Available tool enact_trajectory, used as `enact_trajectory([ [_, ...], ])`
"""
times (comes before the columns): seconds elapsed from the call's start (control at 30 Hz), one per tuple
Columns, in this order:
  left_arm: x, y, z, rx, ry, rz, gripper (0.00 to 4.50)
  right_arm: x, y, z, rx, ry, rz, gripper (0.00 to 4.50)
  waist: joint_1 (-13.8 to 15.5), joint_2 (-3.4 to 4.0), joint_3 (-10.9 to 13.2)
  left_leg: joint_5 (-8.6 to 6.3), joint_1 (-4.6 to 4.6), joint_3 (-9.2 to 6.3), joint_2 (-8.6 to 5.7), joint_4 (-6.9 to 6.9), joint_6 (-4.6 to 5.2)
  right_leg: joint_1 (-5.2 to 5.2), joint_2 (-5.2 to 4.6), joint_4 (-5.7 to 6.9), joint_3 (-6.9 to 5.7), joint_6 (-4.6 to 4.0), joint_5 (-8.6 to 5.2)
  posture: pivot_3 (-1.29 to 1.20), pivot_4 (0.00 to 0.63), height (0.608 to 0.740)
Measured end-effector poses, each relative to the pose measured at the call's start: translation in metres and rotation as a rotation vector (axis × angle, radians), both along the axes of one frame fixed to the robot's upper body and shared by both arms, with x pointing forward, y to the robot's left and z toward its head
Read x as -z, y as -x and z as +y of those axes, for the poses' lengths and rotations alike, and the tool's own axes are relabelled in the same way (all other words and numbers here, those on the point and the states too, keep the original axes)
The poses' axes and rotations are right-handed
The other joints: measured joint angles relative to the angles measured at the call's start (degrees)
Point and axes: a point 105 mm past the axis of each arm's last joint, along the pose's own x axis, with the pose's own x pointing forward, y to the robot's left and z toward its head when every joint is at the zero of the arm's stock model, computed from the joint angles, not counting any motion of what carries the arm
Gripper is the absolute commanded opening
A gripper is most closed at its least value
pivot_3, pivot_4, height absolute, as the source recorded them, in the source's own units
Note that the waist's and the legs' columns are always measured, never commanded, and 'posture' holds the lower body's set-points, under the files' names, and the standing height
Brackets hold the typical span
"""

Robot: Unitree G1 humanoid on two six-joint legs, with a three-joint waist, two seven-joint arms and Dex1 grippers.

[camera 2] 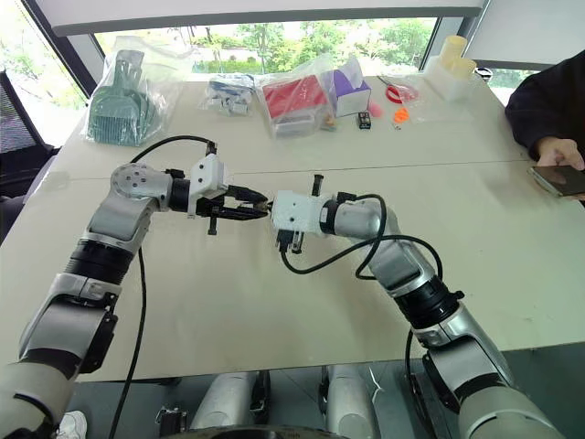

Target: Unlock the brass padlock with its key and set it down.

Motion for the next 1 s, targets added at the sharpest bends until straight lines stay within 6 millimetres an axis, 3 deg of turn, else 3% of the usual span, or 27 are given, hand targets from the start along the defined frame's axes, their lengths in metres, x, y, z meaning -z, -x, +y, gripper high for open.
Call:
enact_trajectory([
  [0.2,0.003,0.003,-0.003,0.067,-0.058,-0.137,0.77,-0.001,0.000,0.000,0.009,-0.024,0.199,0.08,0.0,0.00,0.0,0.00,0.01,0.01,0.00,0.00,0.00,-0.01,0.00,0.04,0.00,-0.01,0.00,0.00,0.150,0.740],
  [0.27,0.000,0.002,-0.002,0.051,-0.041,-0.139,0.77,-0.005,-0.004,0.002,0.001,-0.005,0.129,0.08,0.0,0.01,0.0,0.00,0.02,0.01,0.01,0.00,0.00,-0.01,0.00,0.05,0.00,0.00,0.00,0.00,0.150,0.740],
  [0.37,-0.006,-0.005,0.003,-0.014,0.036,-0.026,0.77,-0.010,-0.009,0.002,-0.022,0.079,-0.128,0.08,0.0,0.01,0.0,0.00,0.01,0.01,-0.01,0.00,0.00,-0.02,-0.01,0.04,0.00,0.02,-0.01,0.00,0.150,0.740],
  [0.47,-0.009,-0.003,0.003,-0.011,0.092,0.102,0.77,-0.013,-0.009,0.000,-0.066,0.142,-0.339,0.97,0.0,0.01,0.0,0.00,0.00,0.04,-0.02,0.00,0.00,-0.01,-0.03,0.01,0.02,0.06,0.01,0.00,0.150,0.740],
  [0.53,-0.008,0.000,0.003,0.004,0.104,0.174,0.77,-0.013,-0.006,-0.002,-0.098,0.158,-0.437,1.90,-0.1,0.01,0.0,0.00,0.00,0.05,-0.02,0.00,-0.01,-0.01,-0.02,0.01,0.03,0.06,0.01,0.00,0.150,0.740],
  [0.63,-0.008,0.001,0.004,0.011,0.098,0.229,0.77,-0.010,0.001,-0.003,-0.145,0.162,-0.531,3.72,-0.2,0.00,0.0,0.01,0.02,0.05,-0.01,0.00,-0.02,-0.01,0.00,0.04,0.03,0.06,0.01,0.00,0.150,0.740],
  [0.7,-0.011,0.001,0.003,0.019,0.095,0.227,0.77,-0.011,0.003,-0.001,-0.158,0.156,-0.553,4.46,-0.2,0.00,0.0,0.02,0.03,0.05,-0.01,0.00,-0.03,-0.01,0.00,0.05,0.03,0.05,0.01,0.00,0.150,0.740],
  [1.0,-0.012,0.002,0.003,0.038,0.093,0.273,0.77,-0.013,0.005,0.005,-0.196,0.132,-0.629,4.46,-0.1,0.00,0.0,0.02,0.04,0.05,-0.01,0.00,-0.03,-0.01,0.00,0.05,0.05,0.05,0.01,0.00,0.150,0.740],
])
